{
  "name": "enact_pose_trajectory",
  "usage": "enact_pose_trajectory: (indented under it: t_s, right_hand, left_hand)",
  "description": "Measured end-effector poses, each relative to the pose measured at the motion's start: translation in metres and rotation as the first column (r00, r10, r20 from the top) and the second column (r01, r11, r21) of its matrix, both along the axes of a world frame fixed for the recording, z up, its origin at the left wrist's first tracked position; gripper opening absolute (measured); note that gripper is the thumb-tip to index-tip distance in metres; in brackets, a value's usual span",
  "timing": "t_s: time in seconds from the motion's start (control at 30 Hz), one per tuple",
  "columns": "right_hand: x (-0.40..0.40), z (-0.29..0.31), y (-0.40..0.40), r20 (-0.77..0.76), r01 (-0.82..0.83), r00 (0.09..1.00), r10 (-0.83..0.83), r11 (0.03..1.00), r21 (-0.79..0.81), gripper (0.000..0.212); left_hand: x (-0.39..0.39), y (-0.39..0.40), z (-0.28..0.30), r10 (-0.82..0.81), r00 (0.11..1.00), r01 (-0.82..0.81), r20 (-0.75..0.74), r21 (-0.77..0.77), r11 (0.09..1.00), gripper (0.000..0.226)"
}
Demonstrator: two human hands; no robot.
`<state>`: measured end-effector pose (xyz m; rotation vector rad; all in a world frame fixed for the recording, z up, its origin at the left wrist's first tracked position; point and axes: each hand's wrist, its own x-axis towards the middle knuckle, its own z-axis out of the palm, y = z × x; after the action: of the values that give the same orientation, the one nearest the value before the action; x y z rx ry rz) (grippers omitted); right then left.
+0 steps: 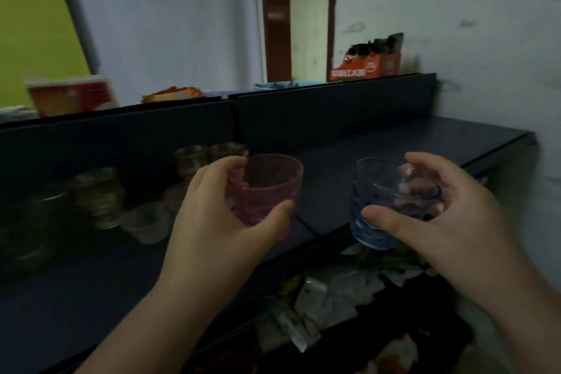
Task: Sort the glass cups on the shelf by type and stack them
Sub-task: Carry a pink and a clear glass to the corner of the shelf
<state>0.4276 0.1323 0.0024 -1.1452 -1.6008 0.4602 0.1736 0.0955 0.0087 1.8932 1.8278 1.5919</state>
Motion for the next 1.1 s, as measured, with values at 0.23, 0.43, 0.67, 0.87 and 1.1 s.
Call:
enact_pose_trajectory:
  t_s: [0.23,0.43,0.67,0.87,1.1]
  right_hand:
    - [0.127,-0.016,0.087,-0.021,-0.009,1.000,0.008,0.999,-0.044,0.120]
    - [0.181,-0.004,0.158,-0.014,-0.060,0.998,0.059,0.995,-0.081,0.121]
    - [0.199,-0.015,0.258,-0.087,-0.133,0.989,0.122,0.983,-0.127,0.084]
    - [0.192,-0.006,0.371,-0.049,-0.207,0.978,0.202,0.968,-0.138,0.093]
    - [0.175,-0.011,0.504,-0.007,-0.260,0.964,0.267,0.931,-0.256,0.097]
  left_hand:
    - [0.138,0.090,-0.018,-0.058,0.992,0.065,0.114,-0.053,0.996,0.088]
    - [0.201,0.154,-0.012,-0.041,0.991,0.054,0.124,-0.108,0.993,0.098]
    - [0.217,0.253,-0.009,0.000,0.997,0.012,0.071,-0.161,0.987,0.109]
    - [0.204,0.351,-0.010,0.056,0.995,-0.037,0.078,-0.225,0.974,0.098]
    - [0.203,0.437,-0.014,0.167,0.984,-0.137,0.059,-0.349,0.927,0.092]
